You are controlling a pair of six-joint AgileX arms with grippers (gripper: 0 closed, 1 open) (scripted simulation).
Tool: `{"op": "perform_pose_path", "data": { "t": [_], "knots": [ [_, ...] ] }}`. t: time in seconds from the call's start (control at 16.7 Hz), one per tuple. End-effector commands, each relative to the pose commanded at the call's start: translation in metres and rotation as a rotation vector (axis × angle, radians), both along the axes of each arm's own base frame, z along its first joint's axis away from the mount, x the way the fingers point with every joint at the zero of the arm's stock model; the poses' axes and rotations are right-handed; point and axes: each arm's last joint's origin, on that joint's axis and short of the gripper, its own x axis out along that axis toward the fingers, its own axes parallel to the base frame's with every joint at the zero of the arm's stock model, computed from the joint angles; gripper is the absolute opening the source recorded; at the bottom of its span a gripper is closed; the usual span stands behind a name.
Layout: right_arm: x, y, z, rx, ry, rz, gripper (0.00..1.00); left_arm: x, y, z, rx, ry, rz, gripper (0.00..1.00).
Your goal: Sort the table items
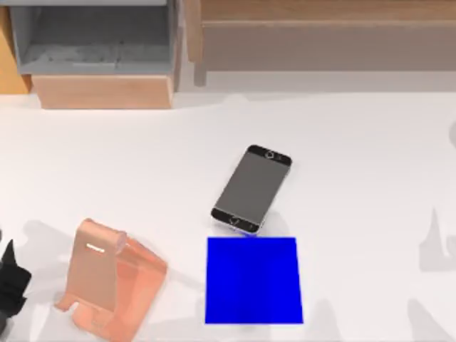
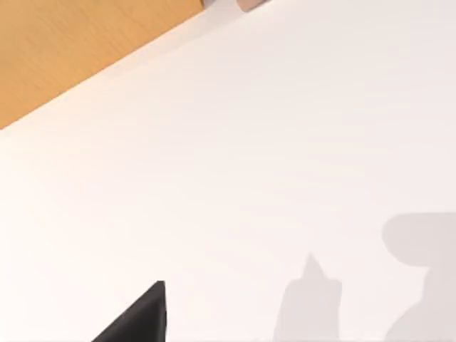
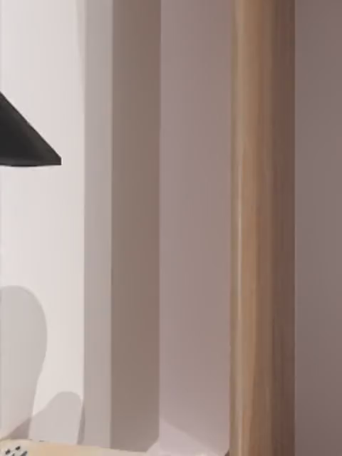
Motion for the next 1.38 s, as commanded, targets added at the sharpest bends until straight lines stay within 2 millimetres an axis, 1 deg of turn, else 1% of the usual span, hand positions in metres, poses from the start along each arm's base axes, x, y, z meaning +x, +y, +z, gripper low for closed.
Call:
{"op": "perform_pose_path", "data": {
  "t": [0.24, 0.48, 0.6, 0.72, 0.96, 1.08, 1.2, 1.38],
  "knots": [
    [0.0, 0.0, 0.0, 0.0, 0.0, 0.0, 1.0, 0.008, 0.003, 0.007, 0.283, 0.225, -0.177, 1.0],
    [0.0, 0.0, 0.0, 0.0, 0.0, 0.0, 1.0, 0.02, 0.008, 0.025, 0.44, 0.36, -0.329, 1.0],
    [0.0, 0.0, 0.0, 0.0, 0.0, 0.0, 1.0, 0.028, 0.01, 0.038, 0.515, 0.396, -0.409, 1.0],
    [0.0, 0.0, 0.0, 0.0, 0.0, 0.0, 1.0, 0.035, 0.012, 0.046, 0.599, 0.448, -0.514, 1.0],
    [0.0, 0.0, 0.0, 0.0, 0.0, 0.0, 1.0, 0.052, 0.018, 0.049, 0.754, 0.624, -0.821, 1.0],
    [0.0, 0.0, 0.0, 0.0, 0.0, 0.0, 1.0, 0.061, 0.022, 0.048, 0.798, 0.7, -0.99, 1.0],
    [0.0, 0.0, 0.0, 0.0, 0.0, 0.0, 1.0, 0.069, 0.025, 0.047, 0.813, 0.763, -1.136, 1.0],
    [0.0, 0.0, 0.0, 0.0, 0.0, 0.0, 1.0, 0.077, 0.029, 0.041, 0.788, 0.848, -1.304, 1.0]
  ]
}}
